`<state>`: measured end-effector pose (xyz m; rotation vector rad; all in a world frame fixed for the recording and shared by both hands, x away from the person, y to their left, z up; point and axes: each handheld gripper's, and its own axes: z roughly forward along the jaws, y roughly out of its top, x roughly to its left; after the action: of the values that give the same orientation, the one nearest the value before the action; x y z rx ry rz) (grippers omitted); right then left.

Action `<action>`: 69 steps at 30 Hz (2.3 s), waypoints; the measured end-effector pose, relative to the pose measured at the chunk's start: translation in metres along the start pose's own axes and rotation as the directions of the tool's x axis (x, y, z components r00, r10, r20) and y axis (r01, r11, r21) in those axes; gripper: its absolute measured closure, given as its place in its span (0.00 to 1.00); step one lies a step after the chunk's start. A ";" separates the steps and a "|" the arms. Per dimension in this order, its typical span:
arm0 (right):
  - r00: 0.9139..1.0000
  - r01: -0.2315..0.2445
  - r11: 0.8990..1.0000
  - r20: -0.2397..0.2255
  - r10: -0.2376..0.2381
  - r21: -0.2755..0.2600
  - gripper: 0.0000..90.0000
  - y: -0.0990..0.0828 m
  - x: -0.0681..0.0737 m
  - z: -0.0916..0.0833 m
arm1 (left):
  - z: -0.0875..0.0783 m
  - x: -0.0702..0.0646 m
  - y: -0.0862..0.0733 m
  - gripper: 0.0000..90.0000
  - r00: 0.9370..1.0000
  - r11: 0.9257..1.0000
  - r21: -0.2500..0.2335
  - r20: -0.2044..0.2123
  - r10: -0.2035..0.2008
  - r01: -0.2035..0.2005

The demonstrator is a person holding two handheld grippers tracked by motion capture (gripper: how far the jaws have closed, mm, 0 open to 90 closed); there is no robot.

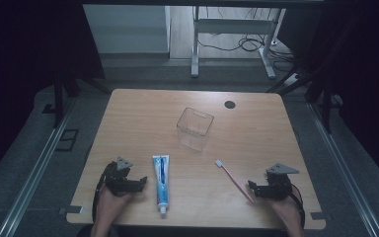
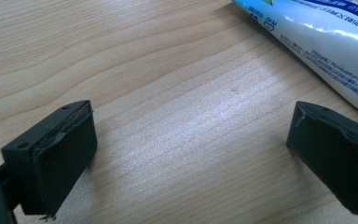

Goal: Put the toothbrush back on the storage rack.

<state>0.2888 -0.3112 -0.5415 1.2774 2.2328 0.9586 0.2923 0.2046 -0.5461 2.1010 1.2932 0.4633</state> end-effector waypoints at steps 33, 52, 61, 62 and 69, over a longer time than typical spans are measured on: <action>0.985 0.033 0.998 -0.165 -0.042 -0.056 0.82 0.017 0.034 -0.024 | 0.000 0.000 0.000 0.02 1.000 1.000 0.000 0.000 0.000 0.000; 0.974 0.101 0.995 -0.204 -0.097 0.009 0.90 0.022 0.049 -0.009 | 0.000 0.000 0.000 0.02 1.000 1.000 0.000 0.001 0.000 0.000; 0.974 0.118 0.992 -0.198 -0.106 0.047 0.89 0.025 0.051 0.002 | 0.000 0.000 0.000 0.02 1.000 1.000 0.000 0.000 -0.001 0.001; 0.975 0.118 0.991 -0.195 -0.105 0.055 0.90 0.025 0.052 0.003 | 0.000 0.000 0.000 0.02 1.000 1.000 0.000 0.001 0.000 0.000; 0.978 0.114 0.991 -0.181 -0.100 0.066 0.93 0.027 0.052 0.003 | 0.000 0.000 0.000 0.02 1.000 1.000 0.000 0.000 0.000 0.000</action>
<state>0.2809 -0.2559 -0.5243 1.1286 2.4687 0.9907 0.2923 0.2045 -0.5461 2.1007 1.2933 0.4627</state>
